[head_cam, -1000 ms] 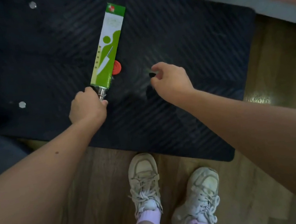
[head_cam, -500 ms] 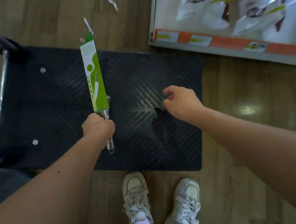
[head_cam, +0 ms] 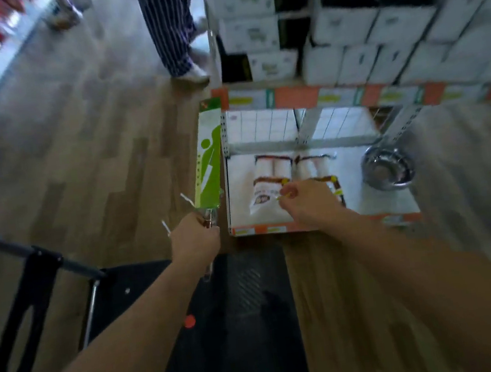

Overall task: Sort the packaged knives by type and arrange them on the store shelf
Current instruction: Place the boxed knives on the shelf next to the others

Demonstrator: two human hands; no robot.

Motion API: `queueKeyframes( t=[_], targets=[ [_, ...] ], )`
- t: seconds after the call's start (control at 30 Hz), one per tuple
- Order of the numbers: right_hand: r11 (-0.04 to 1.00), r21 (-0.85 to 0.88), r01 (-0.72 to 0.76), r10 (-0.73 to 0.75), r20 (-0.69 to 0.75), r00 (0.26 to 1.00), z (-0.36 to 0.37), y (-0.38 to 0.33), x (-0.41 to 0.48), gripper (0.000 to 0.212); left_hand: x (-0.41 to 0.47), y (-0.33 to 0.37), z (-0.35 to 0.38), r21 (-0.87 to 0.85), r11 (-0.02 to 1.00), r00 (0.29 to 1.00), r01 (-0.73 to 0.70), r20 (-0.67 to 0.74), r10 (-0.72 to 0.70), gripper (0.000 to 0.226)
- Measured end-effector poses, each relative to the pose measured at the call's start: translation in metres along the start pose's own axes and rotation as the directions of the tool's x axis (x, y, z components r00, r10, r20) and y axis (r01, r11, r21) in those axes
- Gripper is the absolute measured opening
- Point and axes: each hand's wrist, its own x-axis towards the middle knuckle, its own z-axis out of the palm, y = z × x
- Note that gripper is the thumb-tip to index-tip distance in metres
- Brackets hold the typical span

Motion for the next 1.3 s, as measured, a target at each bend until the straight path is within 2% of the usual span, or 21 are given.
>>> queueKeyframes(
  t=[0.13, 0.27, 0.33, 0.47, 0.57, 0.73, 0.83, 1.17, 1.3],
  targets=[
    [0.998, 0.029, 0.048, -0.046, -0.069, 0.997, -0.079, -0.044, -0.03, 0.034, -0.028, 0.066, -0.049, -0.021, 0.996, 0.996, -0.081, -0.023, 0.081, 0.021],
    [0.998, 0.038, 0.055, -0.05, -0.127, 0.991, -0.149, -0.08, -0.061, 0.034, -0.061, 0.129, -0.097, -0.003, 0.977, 0.975, -0.212, -0.071, 0.211, 0.018],
    [0.994, 0.099, 0.044, -0.028, -0.164, 0.986, -0.181, -0.094, -0.079, 0.035, -0.079, 0.157, -0.121, -0.022, 0.963, 0.959, -0.269, -0.101, 0.266, 0.005],
    [0.988, 0.139, 0.059, -0.028, -0.213, 0.977, -0.229, -0.109, -0.118, 0.035, -0.11, 0.198, -0.154, -0.025, 0.923, 0.918, -0.384, -0.118, 0.379, 0.016],
    [0.989, 0.14, 0.056, -0.016, -0.275, 0.961, -0.246, -0.105, -0.145, 0.031, -0.126, 0.218, -0.164, -0.019, 0.922, 0.92, -0.388, -0.074, 0.386, 0.02],
    [0.985, 0.17, 0.02, 0.034, -0.304, 0.952, -0.266, -0.078, -0.183, 0.032, -0.152, 0.246, -0.155, -0.044, 0.917, 0.918, -0.396, -0.01, 0.396, 0.025],
    [0.981, 0.193, 0.004, 0.06, -0.322, 0.945, -0.281, -0.056, -0.194, 0.03, -0.166, 0.269, -0.14, -0.078, 0.906, 0.908, -0.417, 0.02, 0.419, 0.014],
    [0.973, 0.232, 0.013, 0.073, -0.361, 0.93, -0.376, 0.032, -0.171, 0.029, -0.181, 0.369, -0.069, -0.071, 0.865, 0.866, -0.497, 0.011, 0.499, 0.016],
    [0.978, 0.206, 0.03, 0.042, -0.336, 0.941, -0.417, 0.077, -0.149, 0.028, -0.182, 0.413, -0.027, -0.108, 0.88, 0.887, -0.462, -0.046, 0.46, 0.026]
  ],
)
